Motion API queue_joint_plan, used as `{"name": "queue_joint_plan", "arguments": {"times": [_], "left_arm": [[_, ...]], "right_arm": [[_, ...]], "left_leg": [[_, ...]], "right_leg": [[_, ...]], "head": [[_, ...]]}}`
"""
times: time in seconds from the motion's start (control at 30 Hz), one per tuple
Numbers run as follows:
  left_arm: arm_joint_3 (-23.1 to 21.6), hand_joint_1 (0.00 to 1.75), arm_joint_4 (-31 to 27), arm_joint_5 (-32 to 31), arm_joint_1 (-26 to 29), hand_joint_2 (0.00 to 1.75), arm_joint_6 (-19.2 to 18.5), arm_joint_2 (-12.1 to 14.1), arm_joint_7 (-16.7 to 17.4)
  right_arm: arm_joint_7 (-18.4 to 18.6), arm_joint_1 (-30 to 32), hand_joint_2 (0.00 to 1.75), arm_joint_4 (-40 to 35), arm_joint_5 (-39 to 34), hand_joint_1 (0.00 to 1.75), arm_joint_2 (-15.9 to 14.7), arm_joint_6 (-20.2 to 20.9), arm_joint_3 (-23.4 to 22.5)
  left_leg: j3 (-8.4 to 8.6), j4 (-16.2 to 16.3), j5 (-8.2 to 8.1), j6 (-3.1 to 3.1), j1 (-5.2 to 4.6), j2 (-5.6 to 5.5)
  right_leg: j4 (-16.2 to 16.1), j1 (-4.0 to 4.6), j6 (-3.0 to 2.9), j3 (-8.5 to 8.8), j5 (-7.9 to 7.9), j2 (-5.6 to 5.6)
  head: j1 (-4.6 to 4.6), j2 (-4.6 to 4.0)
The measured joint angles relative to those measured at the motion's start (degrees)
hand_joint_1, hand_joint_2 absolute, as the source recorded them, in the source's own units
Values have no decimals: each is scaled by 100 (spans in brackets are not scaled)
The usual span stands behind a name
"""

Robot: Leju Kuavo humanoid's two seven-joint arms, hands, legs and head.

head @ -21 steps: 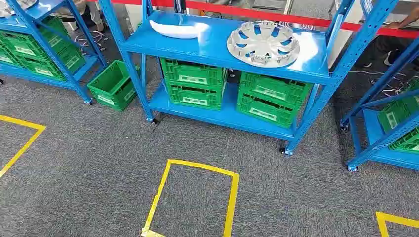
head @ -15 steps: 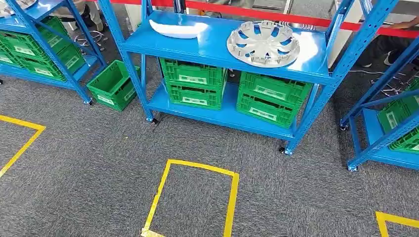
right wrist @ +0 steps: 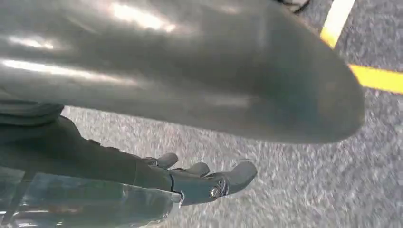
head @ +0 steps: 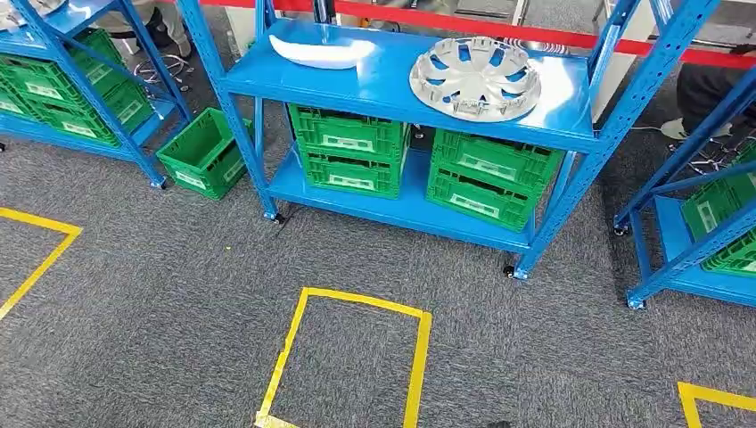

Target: Take the parts from the cabinet and place them on the table.

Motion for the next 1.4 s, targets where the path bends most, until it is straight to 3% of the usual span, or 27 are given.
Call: {"name": "queue_joint_plan", "arguments": {"times": [0.27,0.57,0.6,0.83,0.97,1.07,1.13,1.23,1.4], "left_arm": [[-664,0,148,644,-234,0,424,142,-103],[-998,0,186,736,-348,0,472,197,-98],[-1016,0,186,738,-348,0,472,201,-98],[-1116,0,188,734,-372,0,457,231,-57],[-1176,0,188,745,-375,0,463,247,-59],[-1215,0,190,778,-375,0,463,253,-94],[-1219,0,190,839,-369,0,459,256,-133],[-1222,0,190,986,-332,0,389,271,-308],[-1342,0,190,923,-303,0,267,310,-616]], "right_arm": [[-107,-244,0,181,-657,0,-111,-518,948],[-118,-282,0,251,-887,0,-109,-439,1206],[-118,-285,175,253,-887,0,-109,-439,1213],[-103,-288,175,280,-1097,0,-111,-6,1243],[-196,-288,175,284,-1195,0,-109,42,1241],[-445,-287,175,286,-1291,0,-107,-32,1230],[-823,-288,175,284,-1526,0,-96,20,1147],[-1713,-299,175,181,-2018,0,-87,802,882],[-2672,-354,175,-671,-2650,0,-94,3072,463]], "left_leg": [[0,1,0,0,0,0],[-2,1,0,0,0,0],[-2,0,0,0,0,0],[-2,1,0,0,0,0],[-2,1,0,0,0,0],[-2,0,0,0,0,0],[-5,-1,0,0,0,-1],[-7,-1,0,0,0,1],[-5,1,4,1,0,1]], "right_leg": [[0,0,0,-1,0,0],[0,0,0,-2,0,0],[0,0,0,-2,0,0],[0,0,0,-2,0,0],[0,0,0,-2,0,0],[0,0,0,-2,0,0],[1,0,0,-1,0,0],[2,1,0,-1,0,1],[2,1,0,-3,1,0]], "head": [[0,0],[0,0],[0,0],[0,0],[0,0],[0,0],[0,0],[0,0],[0,0]]}}
